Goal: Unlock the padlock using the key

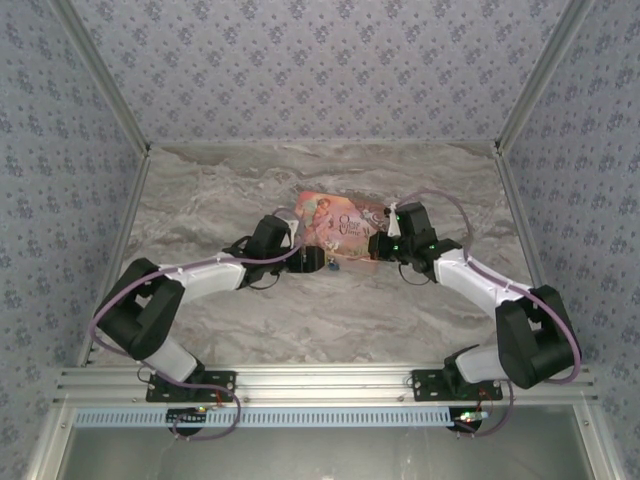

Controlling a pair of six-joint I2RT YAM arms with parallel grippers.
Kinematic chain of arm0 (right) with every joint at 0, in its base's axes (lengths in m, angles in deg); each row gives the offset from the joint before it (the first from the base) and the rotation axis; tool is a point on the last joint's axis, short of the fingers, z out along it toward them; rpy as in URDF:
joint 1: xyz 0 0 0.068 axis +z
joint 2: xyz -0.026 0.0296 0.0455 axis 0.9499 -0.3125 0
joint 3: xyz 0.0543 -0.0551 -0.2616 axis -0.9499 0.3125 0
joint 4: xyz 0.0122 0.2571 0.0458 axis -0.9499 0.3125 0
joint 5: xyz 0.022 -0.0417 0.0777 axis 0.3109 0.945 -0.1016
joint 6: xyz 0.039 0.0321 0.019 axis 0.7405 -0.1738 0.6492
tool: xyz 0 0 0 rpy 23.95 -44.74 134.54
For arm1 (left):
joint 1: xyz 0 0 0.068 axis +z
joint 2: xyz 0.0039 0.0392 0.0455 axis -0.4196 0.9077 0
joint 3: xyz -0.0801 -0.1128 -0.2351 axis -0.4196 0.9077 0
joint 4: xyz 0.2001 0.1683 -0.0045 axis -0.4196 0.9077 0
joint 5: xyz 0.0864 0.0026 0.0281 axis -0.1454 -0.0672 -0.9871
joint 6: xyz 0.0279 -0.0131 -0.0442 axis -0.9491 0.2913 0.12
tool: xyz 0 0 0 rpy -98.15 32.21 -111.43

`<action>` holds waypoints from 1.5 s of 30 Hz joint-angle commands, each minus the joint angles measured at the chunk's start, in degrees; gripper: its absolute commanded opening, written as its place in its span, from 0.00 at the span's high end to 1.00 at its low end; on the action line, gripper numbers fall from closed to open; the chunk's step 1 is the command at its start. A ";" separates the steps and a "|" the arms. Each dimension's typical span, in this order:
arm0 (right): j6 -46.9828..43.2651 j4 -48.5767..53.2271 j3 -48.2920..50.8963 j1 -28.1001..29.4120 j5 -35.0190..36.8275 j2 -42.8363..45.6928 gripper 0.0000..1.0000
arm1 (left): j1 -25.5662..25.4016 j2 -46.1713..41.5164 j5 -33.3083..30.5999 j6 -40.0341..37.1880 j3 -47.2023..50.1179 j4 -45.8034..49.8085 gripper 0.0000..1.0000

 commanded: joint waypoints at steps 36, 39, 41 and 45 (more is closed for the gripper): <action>-0.77 2.69 -0.38 3.25 4.20 -2.64 1.00 | -12.64 10.62 -18.82 -0.89 -6.43 -2.21 0.34; -0.83 2.61 -0.30 3.26 4.20 -2.65 1.00 | -12.68 11.79 -18.37 -0.72 -7.45 -2.33 0.37; -0.70 2.49 -0.22 3.27 4.21 -2.64 1.00 | -12.72 12.41 -18.09 -0.34 -7.77 -2.89 0.38; -0.65 2.36 0.03 3.26 4.20 -2.60 1.00 | -12.73 13.75 -17.57 0.62 -8.16 -3.95 0.43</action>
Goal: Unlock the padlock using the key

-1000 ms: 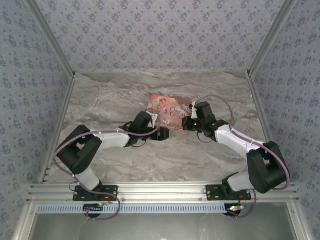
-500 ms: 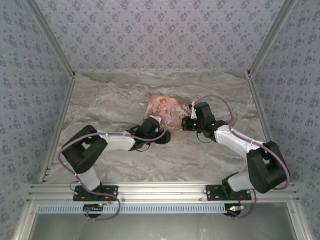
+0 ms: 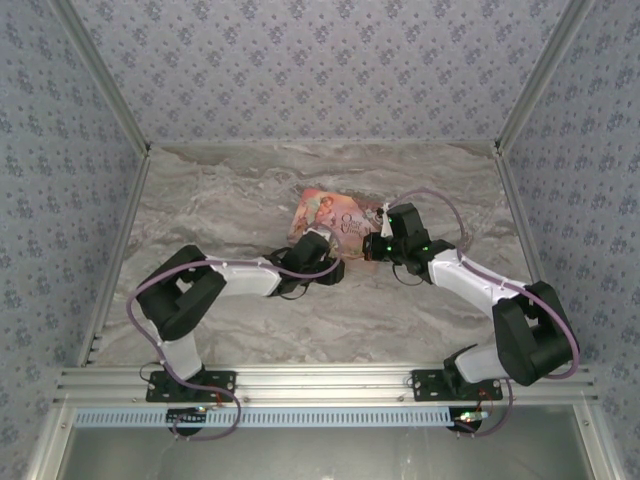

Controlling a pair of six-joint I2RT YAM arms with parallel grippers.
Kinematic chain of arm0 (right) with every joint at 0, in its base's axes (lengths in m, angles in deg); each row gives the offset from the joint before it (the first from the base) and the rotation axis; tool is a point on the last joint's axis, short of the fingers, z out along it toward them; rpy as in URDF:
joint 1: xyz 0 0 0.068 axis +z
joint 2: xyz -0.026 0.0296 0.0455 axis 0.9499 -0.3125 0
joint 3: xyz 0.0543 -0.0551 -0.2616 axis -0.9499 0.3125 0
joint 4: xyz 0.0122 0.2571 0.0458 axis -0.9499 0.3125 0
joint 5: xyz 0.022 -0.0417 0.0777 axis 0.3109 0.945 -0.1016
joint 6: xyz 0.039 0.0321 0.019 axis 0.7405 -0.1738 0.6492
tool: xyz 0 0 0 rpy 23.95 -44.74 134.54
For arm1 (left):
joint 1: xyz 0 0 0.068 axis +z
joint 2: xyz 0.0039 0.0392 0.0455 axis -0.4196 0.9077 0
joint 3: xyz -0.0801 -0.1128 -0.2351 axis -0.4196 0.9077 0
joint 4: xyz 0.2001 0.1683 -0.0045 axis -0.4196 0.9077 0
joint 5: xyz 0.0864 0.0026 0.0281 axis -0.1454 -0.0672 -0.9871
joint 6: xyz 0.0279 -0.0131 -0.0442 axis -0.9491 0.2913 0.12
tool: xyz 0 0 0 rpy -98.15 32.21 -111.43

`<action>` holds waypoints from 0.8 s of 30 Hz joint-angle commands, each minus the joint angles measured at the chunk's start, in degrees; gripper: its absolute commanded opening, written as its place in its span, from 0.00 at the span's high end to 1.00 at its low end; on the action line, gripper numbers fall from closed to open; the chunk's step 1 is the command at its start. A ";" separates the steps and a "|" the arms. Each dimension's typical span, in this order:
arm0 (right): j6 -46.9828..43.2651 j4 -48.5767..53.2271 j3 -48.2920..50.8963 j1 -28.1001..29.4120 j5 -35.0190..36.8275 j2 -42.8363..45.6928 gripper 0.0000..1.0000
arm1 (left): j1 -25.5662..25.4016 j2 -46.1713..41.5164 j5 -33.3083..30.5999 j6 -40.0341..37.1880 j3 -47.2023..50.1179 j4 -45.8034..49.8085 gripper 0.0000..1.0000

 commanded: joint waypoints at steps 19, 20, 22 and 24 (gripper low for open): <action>0.02 3.38 1.15 0.50 0.94 -1.49 1.00 | -0.90 3.56 -1.58 1.96 -2.40 -3.36 0.56; 0.02 3.37 1.14 0.55 0.94 -1.50 1.00 | -0.87 3.56 -1.78 1.97 -2.43 -3.33 0.56; 0.02 3.32 1.18 0.50 1.03 -1.46 1.00 | -0.89 3.56 -2.05 2.16 -2.63 -3.31 0.56; 0.02 3.32 1.17 0.67 1.03 -1.53 1.00 | -0.90 3.56 -2.43 2.22 -2.76 -3.23 0.56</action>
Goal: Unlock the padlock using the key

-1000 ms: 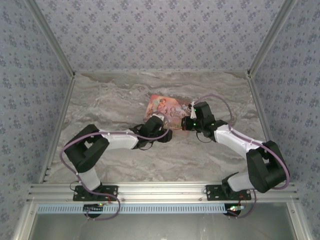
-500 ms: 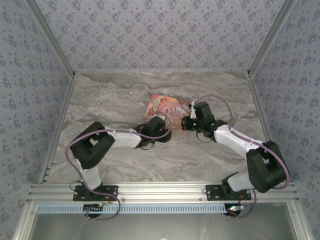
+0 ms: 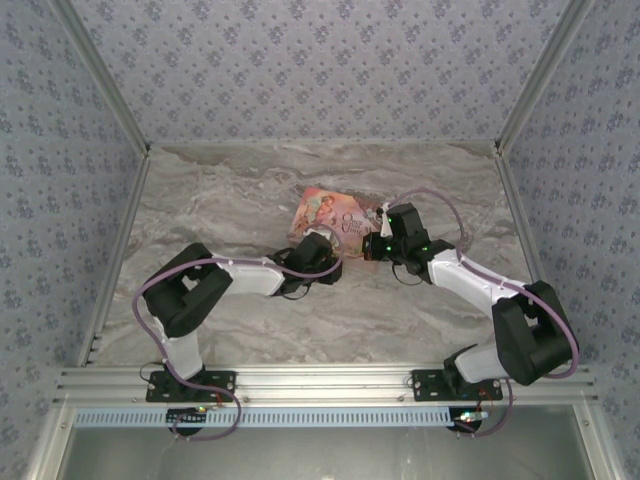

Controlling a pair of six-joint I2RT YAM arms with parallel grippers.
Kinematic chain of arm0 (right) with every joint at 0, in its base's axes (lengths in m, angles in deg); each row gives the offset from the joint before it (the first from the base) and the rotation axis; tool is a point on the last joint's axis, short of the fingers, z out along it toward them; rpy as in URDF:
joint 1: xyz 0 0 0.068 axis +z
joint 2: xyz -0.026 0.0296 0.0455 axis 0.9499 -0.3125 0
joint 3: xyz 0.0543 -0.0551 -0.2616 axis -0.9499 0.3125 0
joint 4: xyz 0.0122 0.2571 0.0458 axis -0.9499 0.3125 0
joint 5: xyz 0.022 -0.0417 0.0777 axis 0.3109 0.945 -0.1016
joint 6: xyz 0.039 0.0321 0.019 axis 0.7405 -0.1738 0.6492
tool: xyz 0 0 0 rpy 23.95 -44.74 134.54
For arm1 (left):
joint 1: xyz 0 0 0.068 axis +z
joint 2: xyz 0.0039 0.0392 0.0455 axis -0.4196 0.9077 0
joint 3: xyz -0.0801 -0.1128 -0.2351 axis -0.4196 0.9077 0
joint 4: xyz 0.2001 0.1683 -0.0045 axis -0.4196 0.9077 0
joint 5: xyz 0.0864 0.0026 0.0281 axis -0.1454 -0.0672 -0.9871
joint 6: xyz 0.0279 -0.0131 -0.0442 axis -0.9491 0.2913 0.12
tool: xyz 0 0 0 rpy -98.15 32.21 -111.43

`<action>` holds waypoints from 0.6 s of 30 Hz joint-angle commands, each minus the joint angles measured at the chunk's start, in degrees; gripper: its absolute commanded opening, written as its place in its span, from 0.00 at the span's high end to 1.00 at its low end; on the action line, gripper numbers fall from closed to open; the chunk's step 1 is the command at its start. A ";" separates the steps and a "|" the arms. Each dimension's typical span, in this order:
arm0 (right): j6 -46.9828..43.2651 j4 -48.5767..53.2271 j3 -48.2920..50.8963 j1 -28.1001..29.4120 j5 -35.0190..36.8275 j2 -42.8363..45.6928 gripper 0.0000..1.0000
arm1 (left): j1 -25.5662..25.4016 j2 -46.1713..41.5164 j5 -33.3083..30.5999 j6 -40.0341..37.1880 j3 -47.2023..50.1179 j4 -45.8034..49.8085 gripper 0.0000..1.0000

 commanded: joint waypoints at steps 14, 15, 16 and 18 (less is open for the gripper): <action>0.18 3.41 1.25 0.74 0.99 -1.36 1.00 | -1.08 1.06 -1.56 0.18 -2.76 -2.22 0.58; 0.16 3.45 1.30 0.69 0.99 -1.35 1.00 | -1.12 0.96 -1.77 0.11 -2.70 -2.22 0.58; 0.18 3.46 1.25 0.68 0.99 -1.36 1.00 | -1.20 0.80 -2.06 0.11 -2.70 -2.16 0.58; 0.27 3.41 1.39 0.73 0.99 -1.43 1.00 | -1.29 0.53 -2.57 -0.05 -2.56 -2.15 0.58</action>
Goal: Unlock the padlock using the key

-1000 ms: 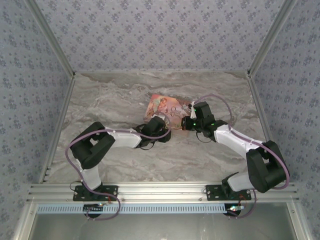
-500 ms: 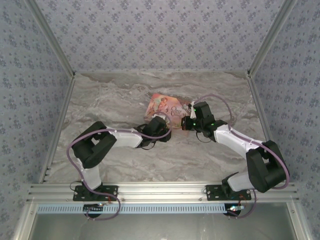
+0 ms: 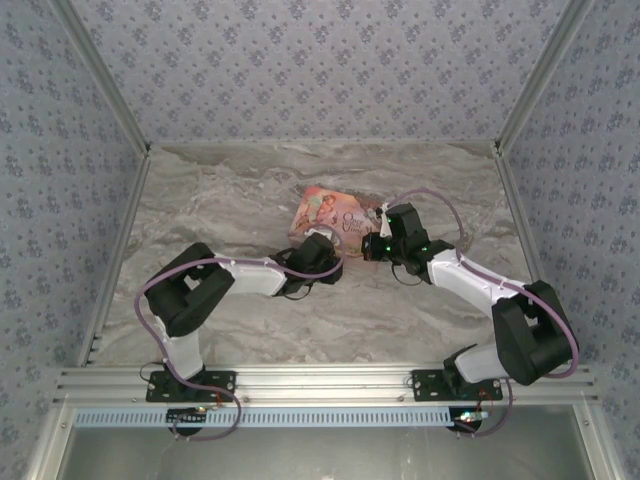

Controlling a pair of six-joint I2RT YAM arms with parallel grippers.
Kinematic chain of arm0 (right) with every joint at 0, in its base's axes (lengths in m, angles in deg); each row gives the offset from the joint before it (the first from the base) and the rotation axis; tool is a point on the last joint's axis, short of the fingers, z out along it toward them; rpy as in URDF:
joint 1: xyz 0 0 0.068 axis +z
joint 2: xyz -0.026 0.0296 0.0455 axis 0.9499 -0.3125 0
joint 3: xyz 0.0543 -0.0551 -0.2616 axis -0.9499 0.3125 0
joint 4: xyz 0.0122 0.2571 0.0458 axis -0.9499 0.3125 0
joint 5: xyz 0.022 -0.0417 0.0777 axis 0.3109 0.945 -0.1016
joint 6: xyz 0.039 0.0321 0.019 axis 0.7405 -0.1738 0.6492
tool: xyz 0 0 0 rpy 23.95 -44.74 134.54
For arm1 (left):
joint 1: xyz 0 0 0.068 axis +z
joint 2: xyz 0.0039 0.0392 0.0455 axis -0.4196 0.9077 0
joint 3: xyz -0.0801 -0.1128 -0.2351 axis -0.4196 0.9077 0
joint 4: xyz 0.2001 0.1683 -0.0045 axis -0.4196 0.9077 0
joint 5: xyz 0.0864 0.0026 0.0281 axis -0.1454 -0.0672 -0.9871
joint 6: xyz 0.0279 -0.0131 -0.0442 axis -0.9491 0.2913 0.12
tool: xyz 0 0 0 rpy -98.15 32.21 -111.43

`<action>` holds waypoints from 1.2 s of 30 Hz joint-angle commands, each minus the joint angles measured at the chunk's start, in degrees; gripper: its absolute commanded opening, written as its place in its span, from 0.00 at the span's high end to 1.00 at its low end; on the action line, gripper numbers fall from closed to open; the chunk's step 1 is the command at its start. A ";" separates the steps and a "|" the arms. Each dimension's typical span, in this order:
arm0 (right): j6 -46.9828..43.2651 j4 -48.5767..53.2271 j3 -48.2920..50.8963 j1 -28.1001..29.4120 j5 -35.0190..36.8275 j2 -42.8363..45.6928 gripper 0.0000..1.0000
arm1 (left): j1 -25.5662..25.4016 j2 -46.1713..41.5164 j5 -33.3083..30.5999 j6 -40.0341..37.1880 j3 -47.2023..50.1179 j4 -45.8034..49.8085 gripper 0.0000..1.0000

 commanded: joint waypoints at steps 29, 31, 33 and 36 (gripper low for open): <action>-0.11 1.48 2.37 0.36 0.61 -0.01 1.00 | -0.80 -2.94 -2.21 0.70 -2.26 -1.25 0.70; -0.61 0.77 2.81 0.22 0.55 1.10 1.00 | -0.75 -3.42 -1.67 1.37 -2.60 -0.70 0.70; -1.29 -0.43 3.73 -0.19 0.18 2.87 1.00 | -0.82 -3.90 -0.89 2.52 -3.07 0.09 0.70; -2.29 -1.86 5.48 -1.03 -0.41 5.85 1.00 | -0.79 -4.64 0.40 5.08 -3.99 1.25 0.71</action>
